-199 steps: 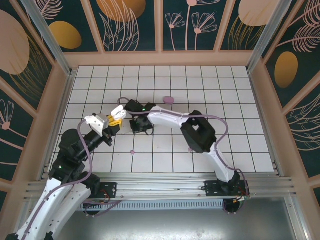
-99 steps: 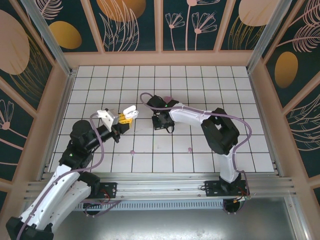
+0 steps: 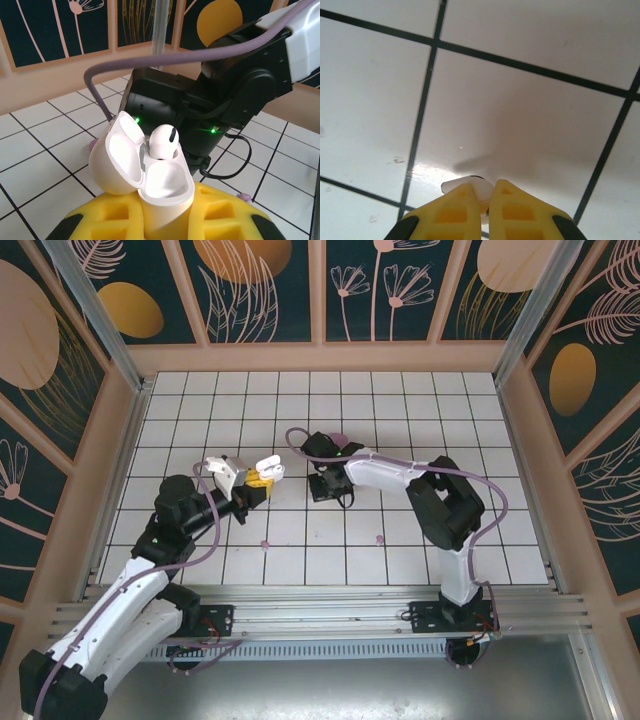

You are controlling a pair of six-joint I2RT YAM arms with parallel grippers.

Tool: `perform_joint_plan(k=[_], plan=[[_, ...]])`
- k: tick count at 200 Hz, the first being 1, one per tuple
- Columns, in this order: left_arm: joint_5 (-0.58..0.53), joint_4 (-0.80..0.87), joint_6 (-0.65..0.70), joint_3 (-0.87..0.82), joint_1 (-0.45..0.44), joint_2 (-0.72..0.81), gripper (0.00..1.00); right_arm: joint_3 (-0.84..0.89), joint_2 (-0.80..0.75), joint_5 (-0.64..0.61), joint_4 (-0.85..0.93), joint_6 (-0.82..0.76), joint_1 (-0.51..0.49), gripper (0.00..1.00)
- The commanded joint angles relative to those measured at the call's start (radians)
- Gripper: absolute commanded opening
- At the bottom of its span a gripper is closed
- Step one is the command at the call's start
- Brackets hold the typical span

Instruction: Insert wireless bluetooth earbuds into charging case

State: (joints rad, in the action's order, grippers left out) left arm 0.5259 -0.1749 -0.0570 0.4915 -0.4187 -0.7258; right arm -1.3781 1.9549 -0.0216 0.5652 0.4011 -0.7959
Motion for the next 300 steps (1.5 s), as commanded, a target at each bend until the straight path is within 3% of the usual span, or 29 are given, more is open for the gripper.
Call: perform_joint_plan(k=[1, 126, 200, 236, 300], plan=[[0.029, -0.076, -0.020, -0.010, 0.001, -0.011, 0.00, -0.003, -0.093, -0.036, 0.016, -0.027, 0.006, 0.06], [0.059, -0.180, -0.038, 0.033, 0.001, -0.153, 0.00, -0.116, -0.163, -0.163, 0.075, -0.153, -0.035, 0.06], [0.067, -0.246, -0.044, 0.025, 0.001, -0.222, 0.00, -0.102, -0.257, -0.267, -0.004, -0.248, -0.095, 0.06], [0.078, -0.266, -0.048, 0.027, 0.001, -0.253, 0.00, -0.060, -0.311, -0.242, -0.049, -0.272, -0.099, 0.10], [0.093, -0.275, -0.034, 0.034, 0.001, -0.275, 0.00, -0.043, -0.347, -0.234, -0.073, -0.338, -0.137, 0.08]])
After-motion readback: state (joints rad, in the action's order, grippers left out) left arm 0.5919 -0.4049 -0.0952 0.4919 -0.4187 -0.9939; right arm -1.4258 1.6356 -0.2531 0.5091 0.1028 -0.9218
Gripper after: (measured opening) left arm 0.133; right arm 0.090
